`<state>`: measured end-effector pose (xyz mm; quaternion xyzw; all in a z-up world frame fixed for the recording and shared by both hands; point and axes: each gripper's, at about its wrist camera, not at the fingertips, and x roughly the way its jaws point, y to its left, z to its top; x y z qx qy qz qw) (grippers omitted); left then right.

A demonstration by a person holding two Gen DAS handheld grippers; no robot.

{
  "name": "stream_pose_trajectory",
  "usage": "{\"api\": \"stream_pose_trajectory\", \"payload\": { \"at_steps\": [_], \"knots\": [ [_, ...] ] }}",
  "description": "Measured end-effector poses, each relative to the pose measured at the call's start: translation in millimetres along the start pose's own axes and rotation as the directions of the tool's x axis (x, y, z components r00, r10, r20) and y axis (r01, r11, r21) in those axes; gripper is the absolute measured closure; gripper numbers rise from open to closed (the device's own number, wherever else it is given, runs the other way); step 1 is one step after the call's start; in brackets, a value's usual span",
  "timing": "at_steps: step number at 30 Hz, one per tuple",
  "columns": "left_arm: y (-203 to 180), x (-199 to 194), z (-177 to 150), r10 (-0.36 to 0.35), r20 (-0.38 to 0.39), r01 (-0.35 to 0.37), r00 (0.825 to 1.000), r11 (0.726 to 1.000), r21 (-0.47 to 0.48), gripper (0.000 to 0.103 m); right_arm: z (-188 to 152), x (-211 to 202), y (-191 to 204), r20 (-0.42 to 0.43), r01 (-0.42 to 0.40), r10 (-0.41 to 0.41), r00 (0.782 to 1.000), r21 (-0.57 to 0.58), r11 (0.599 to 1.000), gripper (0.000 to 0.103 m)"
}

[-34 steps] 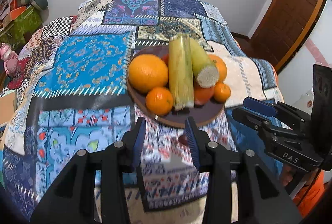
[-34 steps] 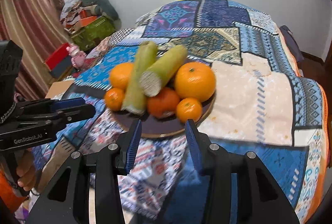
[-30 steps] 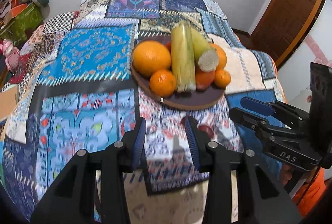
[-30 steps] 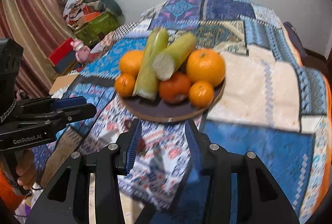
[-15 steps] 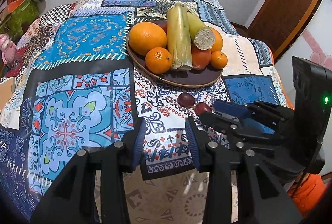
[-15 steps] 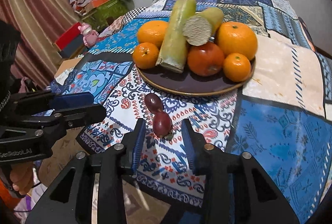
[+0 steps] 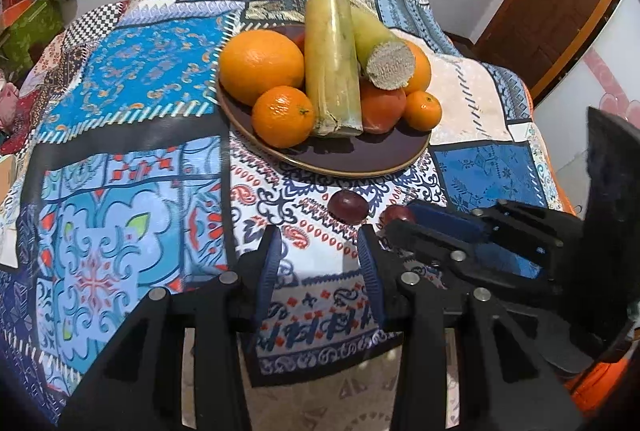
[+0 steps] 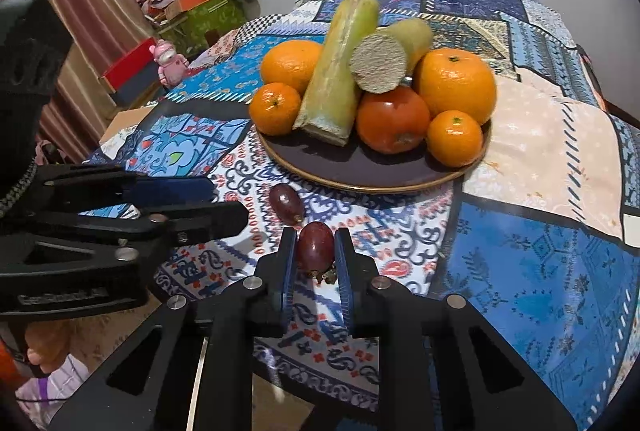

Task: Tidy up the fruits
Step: 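Carry the date to the plate and lower it among the fruit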

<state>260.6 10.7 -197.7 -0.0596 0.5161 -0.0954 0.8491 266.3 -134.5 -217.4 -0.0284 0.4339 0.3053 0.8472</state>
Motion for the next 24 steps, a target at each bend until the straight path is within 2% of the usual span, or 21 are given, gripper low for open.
{"api": "stream_pose_trajectory", "payload": {
  "at_steps": [16, 18, 24],
  "knots": [
    [-30.6, 31.4, 15.8, 0.052, -0.018, -0.050, 0.998, 0.996, 0.079, 0.064, -0.6, -23.4, -32.0, 0.045, 0.044, -0.046, 0.998, 0.063, 0.997, 0.086],
    [-31.7, 32.3, 16.0, 0.051, -0.013, -0.050, 0.999, 0.995, 0.084, 0.077, 0.0, -24.5, -34.7, 0.049, 0.039, -0.042, 0.998, 0.070, 0.997, 0.086],
    [-31.6, 22.4, 11.6, 0.057, 0.024, -0.059, 0.998, 0.995, 0.085, 0.077, 2.1, -26.9, -38.7, 0.057, 0.043, -0.047, 0.997, 0.073, 0.996, 0.086]
  ]
}}
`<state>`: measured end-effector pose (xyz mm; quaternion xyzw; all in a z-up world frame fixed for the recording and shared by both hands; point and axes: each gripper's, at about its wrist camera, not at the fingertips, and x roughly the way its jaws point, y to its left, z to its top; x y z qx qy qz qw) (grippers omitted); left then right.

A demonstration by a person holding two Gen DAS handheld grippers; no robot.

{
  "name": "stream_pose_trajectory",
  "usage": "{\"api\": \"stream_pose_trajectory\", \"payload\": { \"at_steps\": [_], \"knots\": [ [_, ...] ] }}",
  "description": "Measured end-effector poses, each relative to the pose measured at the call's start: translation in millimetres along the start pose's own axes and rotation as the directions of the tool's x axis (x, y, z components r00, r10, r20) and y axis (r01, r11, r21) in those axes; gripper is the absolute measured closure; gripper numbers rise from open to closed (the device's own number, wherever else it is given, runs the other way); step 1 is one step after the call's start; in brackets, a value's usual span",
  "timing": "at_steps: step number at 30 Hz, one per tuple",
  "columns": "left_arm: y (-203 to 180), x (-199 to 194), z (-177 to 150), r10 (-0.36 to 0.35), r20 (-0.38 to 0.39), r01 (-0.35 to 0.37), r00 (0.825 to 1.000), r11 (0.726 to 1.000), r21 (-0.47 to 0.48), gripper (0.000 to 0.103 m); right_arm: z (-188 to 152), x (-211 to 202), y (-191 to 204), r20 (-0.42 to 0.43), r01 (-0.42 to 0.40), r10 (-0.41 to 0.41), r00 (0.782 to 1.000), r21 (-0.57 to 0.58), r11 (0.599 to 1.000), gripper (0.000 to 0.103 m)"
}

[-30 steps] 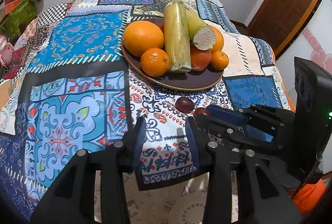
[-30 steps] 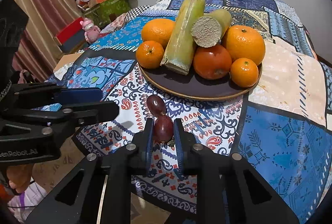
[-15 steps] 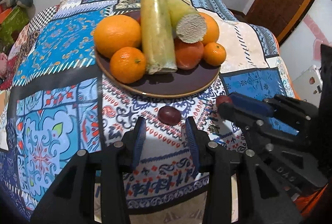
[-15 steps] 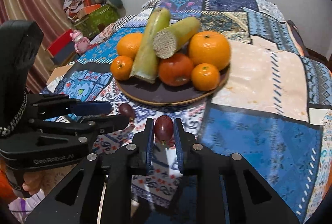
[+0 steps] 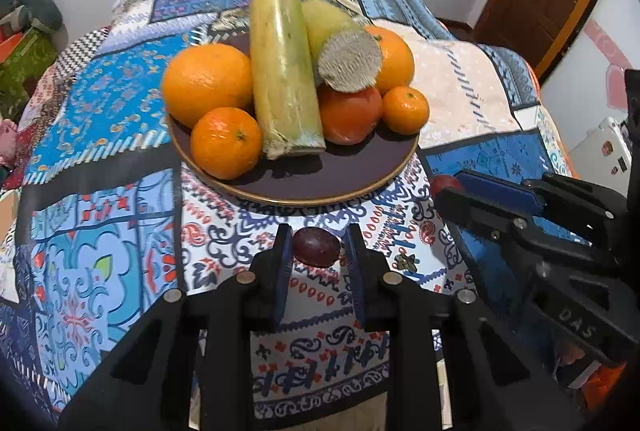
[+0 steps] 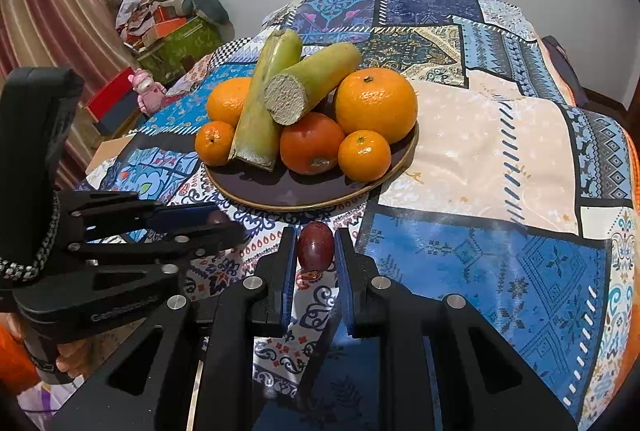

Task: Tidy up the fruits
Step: 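Carry the date to the plate and lower it among the fruit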

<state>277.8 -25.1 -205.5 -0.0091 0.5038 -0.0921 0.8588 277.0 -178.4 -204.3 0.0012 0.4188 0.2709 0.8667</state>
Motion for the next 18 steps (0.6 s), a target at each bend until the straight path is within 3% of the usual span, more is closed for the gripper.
{"api": "stream_pose_trajectory", "payload": {
  "at_steps": [6, 18],
  "knots": [
    [10.4, -22.8, 7.7, 0.000, 0.055, 0.002, 0.998, 0.999, -0.040, 0.077, 9.7, -6.0, -5.2, 0.022, 0.010, -0.010, 1.000, 0.014, 1.000, 0.086],
    [43.6, -60.0, 61.9, -0.029, 0.164, 0.046, 0.986, 0.994, -0.098, 0.077, 54.2, -17.2, -5.1, 0.119, 0.032, -0.031, 0.992, -0.004, 0.999, 0.086]
  ]
}}
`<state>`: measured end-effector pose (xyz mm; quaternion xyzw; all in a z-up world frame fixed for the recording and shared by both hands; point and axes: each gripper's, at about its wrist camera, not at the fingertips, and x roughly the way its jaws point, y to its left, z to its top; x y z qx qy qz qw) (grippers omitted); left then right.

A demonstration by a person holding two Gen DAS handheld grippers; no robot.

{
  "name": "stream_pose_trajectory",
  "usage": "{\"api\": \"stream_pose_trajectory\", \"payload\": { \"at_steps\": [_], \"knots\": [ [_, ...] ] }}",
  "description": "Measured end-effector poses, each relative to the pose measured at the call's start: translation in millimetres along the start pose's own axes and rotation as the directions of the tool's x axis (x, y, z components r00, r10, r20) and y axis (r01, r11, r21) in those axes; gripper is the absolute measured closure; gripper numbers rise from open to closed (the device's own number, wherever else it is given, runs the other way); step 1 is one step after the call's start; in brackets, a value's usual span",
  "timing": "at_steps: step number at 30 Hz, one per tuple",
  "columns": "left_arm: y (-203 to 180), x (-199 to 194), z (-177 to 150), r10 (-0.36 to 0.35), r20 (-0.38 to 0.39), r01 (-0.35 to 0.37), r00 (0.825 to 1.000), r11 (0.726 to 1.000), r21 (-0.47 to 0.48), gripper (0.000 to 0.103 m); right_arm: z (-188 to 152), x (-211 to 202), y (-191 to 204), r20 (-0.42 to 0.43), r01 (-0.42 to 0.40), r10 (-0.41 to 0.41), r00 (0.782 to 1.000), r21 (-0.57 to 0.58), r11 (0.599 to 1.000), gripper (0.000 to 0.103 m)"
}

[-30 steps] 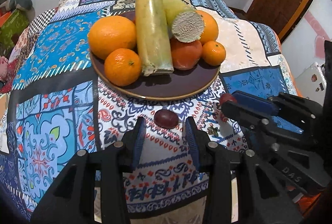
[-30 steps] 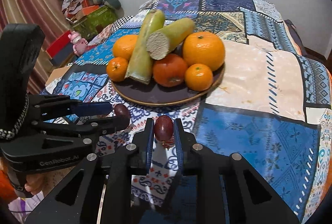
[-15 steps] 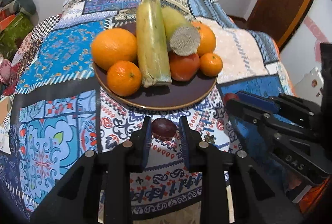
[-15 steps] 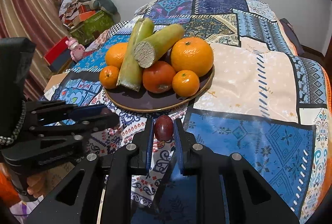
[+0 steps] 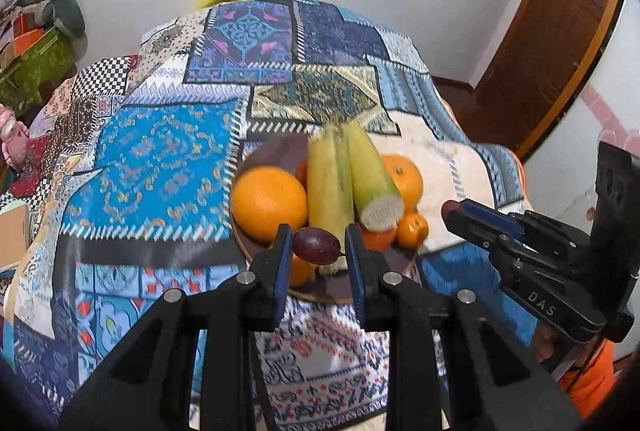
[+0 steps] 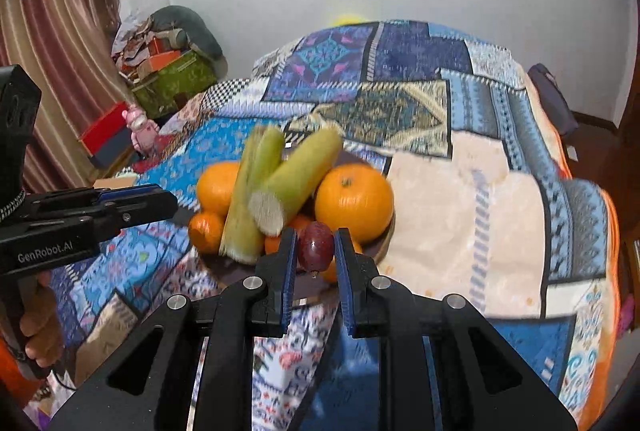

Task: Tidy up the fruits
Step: 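Carry the date to the plate and lower it among the fruit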

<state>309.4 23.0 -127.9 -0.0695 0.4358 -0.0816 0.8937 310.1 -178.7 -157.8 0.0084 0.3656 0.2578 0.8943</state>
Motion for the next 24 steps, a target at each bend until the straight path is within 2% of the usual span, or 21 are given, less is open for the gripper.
{"api": "stream_pose_trajectory", "payload": {
  "at_steps": [10, 17, 24],
  "knots": [
    [14.8, 28.5, 23.1, -0.032, -0.021, 0.031, 0.999, 0.999, -0.026, 0.077, 26.7, 22.4, -5.1, 0.019, 0.015, -0.015, 1.000, -0.008, 1.000, 0.086],
    [17.0, 43.8, 26.3, -0.032, -0.036, 0.031, 0.999, 0.999, -0.031, 0.077, 25.7, 39.3, -5.5, -0.013, -0.003, 0.003, 1.000, 0.002, 1.000, 0.086],
    [17.4, 38.7, 16.4, -0.057, -0.045, 0.056, 0.997, 0.998, -0.030, 0.077, 17.1, 36.6, -3.7, -0.029, -0.012, 0.012, 1.000, -0.011, 1.000, 0.086]
  ]
}}
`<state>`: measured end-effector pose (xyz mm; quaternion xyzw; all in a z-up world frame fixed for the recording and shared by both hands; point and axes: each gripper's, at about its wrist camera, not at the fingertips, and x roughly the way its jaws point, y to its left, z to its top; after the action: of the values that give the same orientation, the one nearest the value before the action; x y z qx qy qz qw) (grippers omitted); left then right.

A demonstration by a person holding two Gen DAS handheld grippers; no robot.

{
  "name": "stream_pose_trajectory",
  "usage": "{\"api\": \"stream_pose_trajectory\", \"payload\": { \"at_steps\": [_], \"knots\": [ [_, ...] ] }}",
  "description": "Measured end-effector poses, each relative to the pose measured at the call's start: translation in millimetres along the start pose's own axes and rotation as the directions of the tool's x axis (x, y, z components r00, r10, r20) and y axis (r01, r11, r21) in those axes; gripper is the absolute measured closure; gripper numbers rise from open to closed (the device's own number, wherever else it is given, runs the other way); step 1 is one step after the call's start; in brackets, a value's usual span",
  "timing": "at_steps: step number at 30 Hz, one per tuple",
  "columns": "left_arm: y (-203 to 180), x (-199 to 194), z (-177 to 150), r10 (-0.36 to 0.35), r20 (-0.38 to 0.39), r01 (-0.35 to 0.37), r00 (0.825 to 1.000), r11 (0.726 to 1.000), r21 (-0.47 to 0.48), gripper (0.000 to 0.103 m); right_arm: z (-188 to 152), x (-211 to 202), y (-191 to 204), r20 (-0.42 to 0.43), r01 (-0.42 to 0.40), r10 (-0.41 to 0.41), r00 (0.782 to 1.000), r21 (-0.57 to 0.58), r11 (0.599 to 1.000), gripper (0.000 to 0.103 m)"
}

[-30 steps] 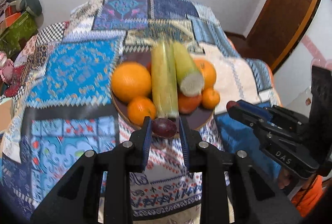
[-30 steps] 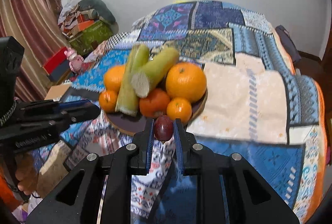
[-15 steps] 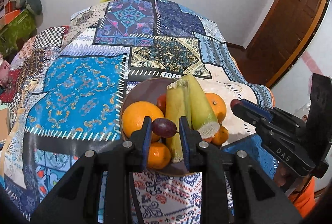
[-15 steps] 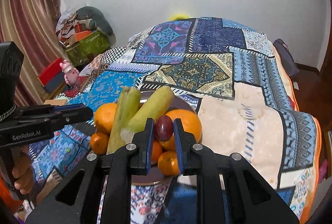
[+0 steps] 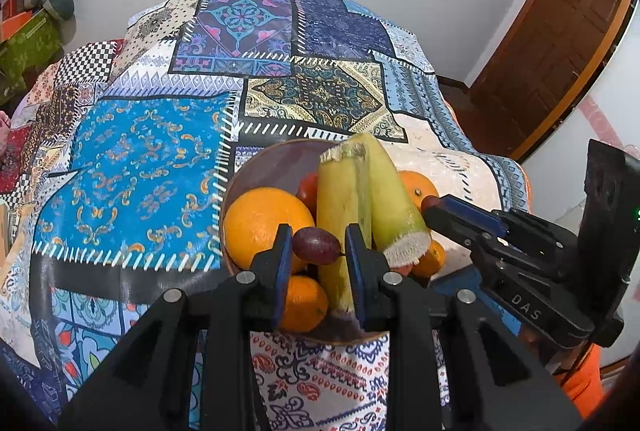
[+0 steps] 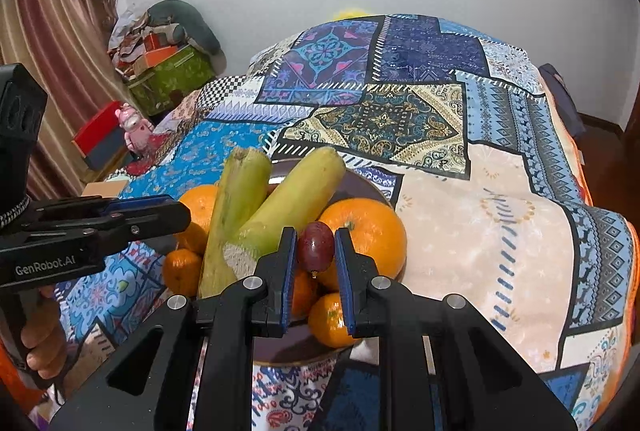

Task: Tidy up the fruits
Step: 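Carry the date to the plate and lower it among the fruit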

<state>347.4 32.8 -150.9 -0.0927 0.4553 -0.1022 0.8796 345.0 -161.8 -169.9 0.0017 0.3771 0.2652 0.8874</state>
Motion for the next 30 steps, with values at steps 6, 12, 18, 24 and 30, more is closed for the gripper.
{"api": "stream_pose_trajectory", "payload": {
  "at_steps": [6, 12, 18, 24, 30],
  "knots": [
    [0.1, -0.7, -11.0, -0.005, -0.017, 0.005, 1.000, 1.000, 0.005, 0.077, -7.2, -0.9, -1.0, -0.013, -0.003, 0.003, 1.000, -0.003, 1.000, 0.086],
    [-0.4, 10.0, -14.8, -0.003, -0.039, 0.003, 0.999, 1.000, 0.002, 0.077, -8.4, 8.1, -3.1, -0.029, -0.009, 0.009, 1.000, 0.017, 1.000, 0.085],
    [1.0, 14.5, -13.5, 0.010, -0.018, -0.010, 1.000, 1.000, -0.006, 0.077, -10.5, 12.9, -3.0, -0.039, -0.013, 0.013, 0.999, 0.016, 1.000, 0.085],
    [-4.0, 15.1, -15.7, 0.023, -0.015, -0.023, 1.000, 1.000, 0.016, 0.067, -11.7, 12.3, -0.8, -0.041, -0.003, 0.004, 0.999, 0.010, 1.000, 0.085],
    [0.5, 11.5, -16.4, 0.011, -0.017, -0.011, 1.000, 1.000, -0.006, 0.060, -10.6, 7.8, -4.8, -0.038, -0.003, 0.004, 0.999, 0.022, 1.000, 0.078]
  ]
}}
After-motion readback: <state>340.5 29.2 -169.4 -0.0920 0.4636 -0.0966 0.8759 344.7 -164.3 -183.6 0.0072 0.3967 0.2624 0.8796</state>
